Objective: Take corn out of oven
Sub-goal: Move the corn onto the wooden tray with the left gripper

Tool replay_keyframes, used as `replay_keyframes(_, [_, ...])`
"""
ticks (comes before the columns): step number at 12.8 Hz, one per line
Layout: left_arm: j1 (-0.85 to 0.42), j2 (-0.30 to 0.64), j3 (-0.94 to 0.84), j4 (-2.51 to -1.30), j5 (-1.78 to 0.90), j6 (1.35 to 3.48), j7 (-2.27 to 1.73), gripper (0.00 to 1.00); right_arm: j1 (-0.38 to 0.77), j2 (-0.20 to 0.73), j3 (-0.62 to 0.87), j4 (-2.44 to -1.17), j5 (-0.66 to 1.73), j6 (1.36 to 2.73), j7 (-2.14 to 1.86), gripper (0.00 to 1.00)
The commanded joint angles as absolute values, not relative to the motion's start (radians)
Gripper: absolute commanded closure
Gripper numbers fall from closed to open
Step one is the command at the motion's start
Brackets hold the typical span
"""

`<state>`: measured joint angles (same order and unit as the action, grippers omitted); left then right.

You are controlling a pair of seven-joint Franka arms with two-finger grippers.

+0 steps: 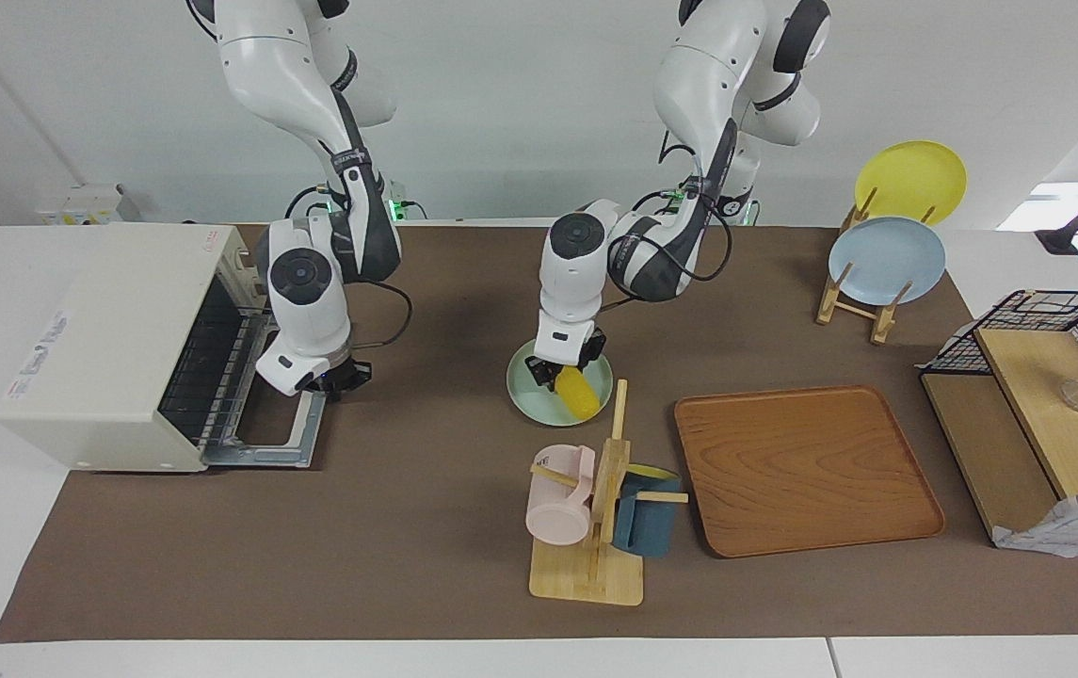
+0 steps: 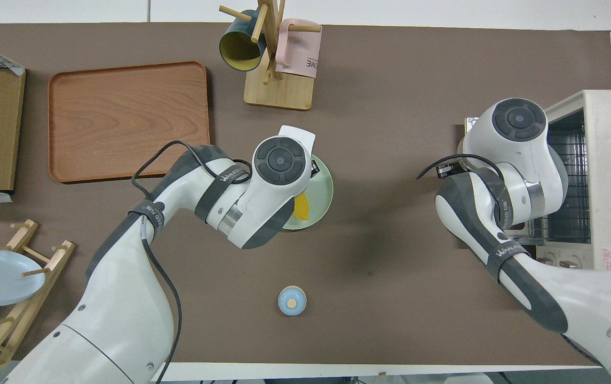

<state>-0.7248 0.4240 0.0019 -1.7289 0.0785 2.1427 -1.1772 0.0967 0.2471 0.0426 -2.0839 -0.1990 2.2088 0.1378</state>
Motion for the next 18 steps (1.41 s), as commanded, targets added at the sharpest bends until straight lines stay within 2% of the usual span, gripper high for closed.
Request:
replay_keyframes(1, [-0.624,0.344,0.081,-1.739,0.104,2.059,-1.015,1.00,0.074,0.242,0.057,-2.091,-0.233,2.215,0.121,0.99])
replay_keyframes(4, [-0.352,0.386,0.077,-1.750,0.094,2.159,-0.586,1.00,0.074,0.245,0.058,-1.995,-0.328,2.062,0.050,0.99])
replay_keyframes(5, [-0.307,0.444,0.078,-1.731,0.100,2.224,-0.530,1.00,0.068,0.241,0.058,-1.953,-0.328,2.010,-0.012,0.99])
replay_keyframes(7, [-0.229,0.567,0.078,-1.604,0.107,2.284,-0.413,1.00,0.011,0.221,0.060,-1.886,-0.325,1.926,-0.128,0.99])
replay_keyframes(8, [-0.185,0.577,0.074,-1.586,0.103,2.284,-0.299,0.97,-0.006,0.198,0.060,-1.864,-0.316,1.892,-0.174,0.99])
replay_keyframes(9, [-0.167,0.578,0.072,-1.582,0.095,2.296,-0.220,0.84,-0.027,0.175,0.061,-1.858,-0.313,1.864,-0.205,0.99])
replay_keyframes(10, [-0.170,0.581,0.074,-1.586,0.097,2.321,-0.187,0.05,-0.047,0.145,0.061,-1.858,-0.304,1.841,-0.224,0.98])
replay_keyframes(11, [-0.181,0.580,0.075,-1.589,0.100,2.348,-0.190,0.00,-0.055,0.121,0.061,-1.858,-0.298,1.815,-0.244,0.97])
replay_keyframes(13, [-0.195,0.548,0.080,-1.588,0.100,2.263,-0.192,0.00,-0.093,0.085,0.061,-1.858,-0.278,1.787,-0.296,0.94])
replay_keyframes(14, [-0.189,0.472,0.078,-1.603,0.100,2.176,-0.184,0.00,-0.112,0.065,0.061,-1.856,-0.246,1.776,-0.310,0.85])
replay_keyframes(15, [-0.180,0.383,0.077,-1.642,0.097,2.093,-0.178,0.00,-0.120,0.046,0.061,-1.845,-0.203,1.757,-0.310,0.55])
replay_keyframes(16, [-0.175,0.280,0.075,-1.693,0.091,2.006,-0.179,0.00,-0.123,0.026,0.058,-1.818,-0.151,1.721,-0.310,0.08])
replay_keyframes(17, [-0.173,0.193,0.074,-1.721,0.072,1.906,-0.179,0.00,-0.123,0.003,0.057,-1.765,-0.084,1.668,-0.304,0.00])
replay_keyframes(18, [-0.176,0.133,0.074,-1.717,0.046,1.807,-0.176,0.00,-0.118,-0.003,0.057,-1.688,-0.048,1.592,-0.290,0.00])
